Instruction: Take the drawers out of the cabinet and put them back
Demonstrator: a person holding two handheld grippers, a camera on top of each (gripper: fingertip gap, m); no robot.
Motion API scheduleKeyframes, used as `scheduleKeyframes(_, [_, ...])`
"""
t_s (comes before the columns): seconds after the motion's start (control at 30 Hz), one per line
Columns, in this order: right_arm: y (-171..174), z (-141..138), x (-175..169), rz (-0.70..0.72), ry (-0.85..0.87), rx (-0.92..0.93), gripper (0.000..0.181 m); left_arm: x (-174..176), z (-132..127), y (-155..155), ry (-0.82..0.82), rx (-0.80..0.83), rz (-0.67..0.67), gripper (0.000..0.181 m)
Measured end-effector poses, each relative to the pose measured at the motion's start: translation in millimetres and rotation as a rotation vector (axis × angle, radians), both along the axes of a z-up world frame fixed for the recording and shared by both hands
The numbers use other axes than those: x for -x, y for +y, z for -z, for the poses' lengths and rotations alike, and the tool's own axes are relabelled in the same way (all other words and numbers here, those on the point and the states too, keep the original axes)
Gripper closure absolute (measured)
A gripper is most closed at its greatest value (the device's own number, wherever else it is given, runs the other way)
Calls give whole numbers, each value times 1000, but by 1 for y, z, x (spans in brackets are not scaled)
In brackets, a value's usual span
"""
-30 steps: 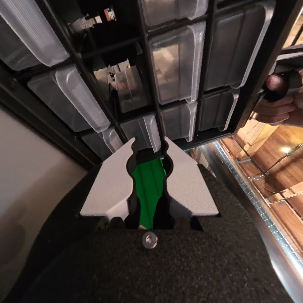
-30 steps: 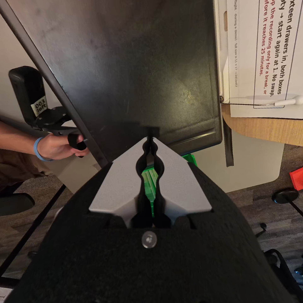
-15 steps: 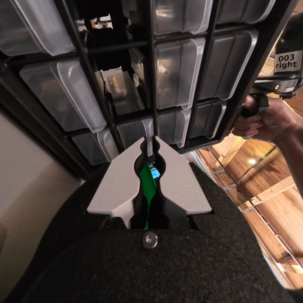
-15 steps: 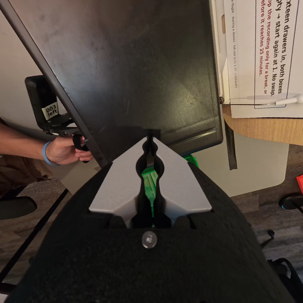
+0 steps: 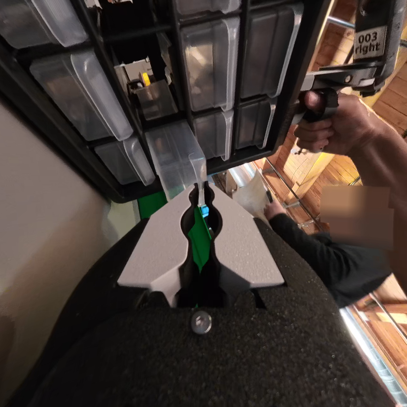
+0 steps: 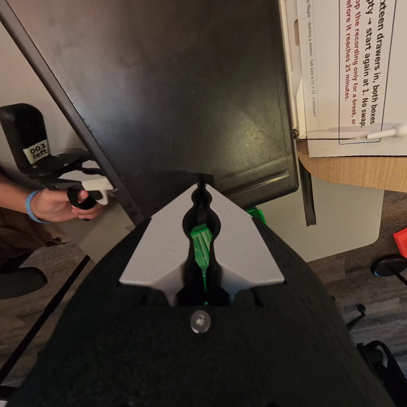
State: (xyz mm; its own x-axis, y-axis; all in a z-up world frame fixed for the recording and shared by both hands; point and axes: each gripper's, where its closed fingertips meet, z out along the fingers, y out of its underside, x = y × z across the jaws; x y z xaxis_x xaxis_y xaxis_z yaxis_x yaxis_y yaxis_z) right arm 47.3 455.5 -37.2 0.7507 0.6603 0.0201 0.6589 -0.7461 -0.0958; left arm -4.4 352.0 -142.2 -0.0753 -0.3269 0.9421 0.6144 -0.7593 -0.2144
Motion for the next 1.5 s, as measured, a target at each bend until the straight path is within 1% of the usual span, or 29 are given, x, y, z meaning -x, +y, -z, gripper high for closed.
scheduleKeyframes(0.17, [0, 0, 0, 0, -29, 9, 181, 9, 0, -14, 22, -25, 22, 178])
scheduleKeyframes(0.33, [0, 0, 0, 2, -44, 9, 181, 16, -1, -18, 23, -49, 38, 179])
scheduleKeyframes(0.7, [0, 0, 0, 14, -26, 1, 181, 28, -3, -42, 41, -87, 105, 179])
scheduleKeyframes(0.87, [1, 0, 0, 22, -11, -3, 181, 34, -4, -44, 65, -87, 133, 179])
scheduleKeyframes(0.97, [1, 0, 0, 21, -8, -6, 181, 37, -5, -45, 34, -67, 165, 179])
scheduleKeyframes(1.03, [1, 0, 0, 22, -6, -4, 181, 36, -6, -51, 44, -105, 175, 180])
scheduleKeyframes(1.17, [1, 0, 0, 20, -15, -2, 181, 30, -19, -77, 24, -160, 227, 180])
scheduleKeyframes(1.23, [1, 0, 0, 21, -21, -4, 181, 29, -26, -84, 25, -172, 239, 181])
scheduleKeyframes(1.3, [1, 0, 0, 20, -25, -7, 181, 29, -26, -87, 9, -149, 261, 181])
scheduleKeyframes(1.5, [0, -1, 0, 26, -11, -15, 181, 43, -14, -96, 31, -134, 291, 181])
